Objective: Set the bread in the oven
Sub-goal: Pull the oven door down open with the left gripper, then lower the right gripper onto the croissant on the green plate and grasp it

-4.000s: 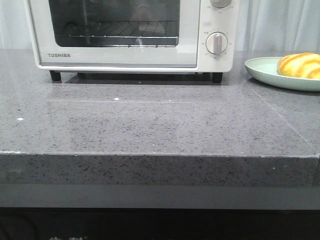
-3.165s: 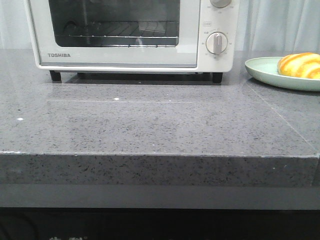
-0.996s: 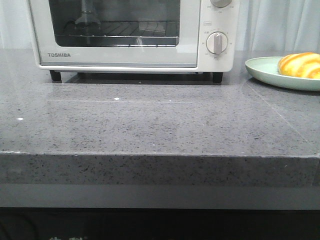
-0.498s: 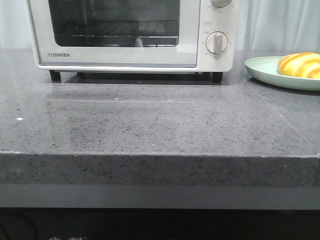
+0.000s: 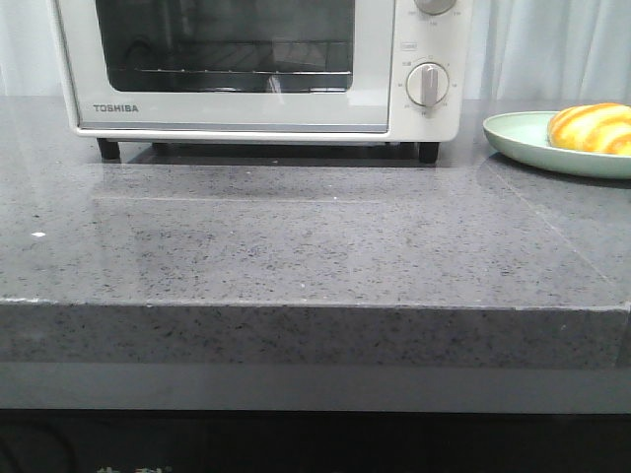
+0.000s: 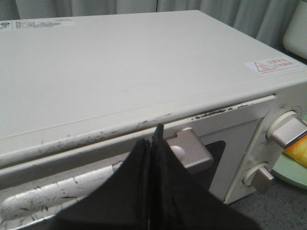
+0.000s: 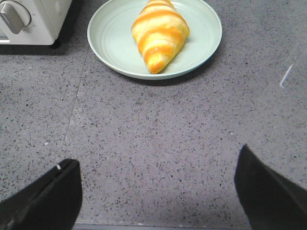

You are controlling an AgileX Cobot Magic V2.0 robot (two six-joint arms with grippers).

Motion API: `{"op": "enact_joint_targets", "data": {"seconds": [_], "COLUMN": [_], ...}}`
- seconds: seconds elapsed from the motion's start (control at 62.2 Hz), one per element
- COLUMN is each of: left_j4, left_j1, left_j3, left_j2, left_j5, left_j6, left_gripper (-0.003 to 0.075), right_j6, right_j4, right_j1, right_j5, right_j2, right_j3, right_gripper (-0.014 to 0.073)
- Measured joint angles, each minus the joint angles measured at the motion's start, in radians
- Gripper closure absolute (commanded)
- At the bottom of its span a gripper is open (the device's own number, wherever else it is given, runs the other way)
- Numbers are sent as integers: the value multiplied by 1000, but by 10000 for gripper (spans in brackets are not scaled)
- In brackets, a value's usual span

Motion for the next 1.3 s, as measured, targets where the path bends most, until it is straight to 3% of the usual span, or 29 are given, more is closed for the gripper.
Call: {"op": "enact_joint_targets", "data": {"seconds": [0.337, 0.675, 1.012, 1.301], "left_j4": [0, 0, 45, 45], "left_j1": [-4, -8, -6, -6], "left_j3": [-19, -2, 127, 226], "left_j2": [-43, -197, -534, -723], "left_j5": [244, 790, 857, 867], "left_j6": [0, 0, 0, 0], "left_gripper": [738, 738, 738, 738], "right_j6": [0, -2, -2, -2], "right_j4": [0, 0, 0, 0], "right_j1": [0, 0, 0, 0], "right_j5": [1, 9, 32, 77], "right_j2": [0, 0, 27, 262], "right_j3": [0, 0, -20, -194], "right_gripper": [-59, -59, -59, -59]}}
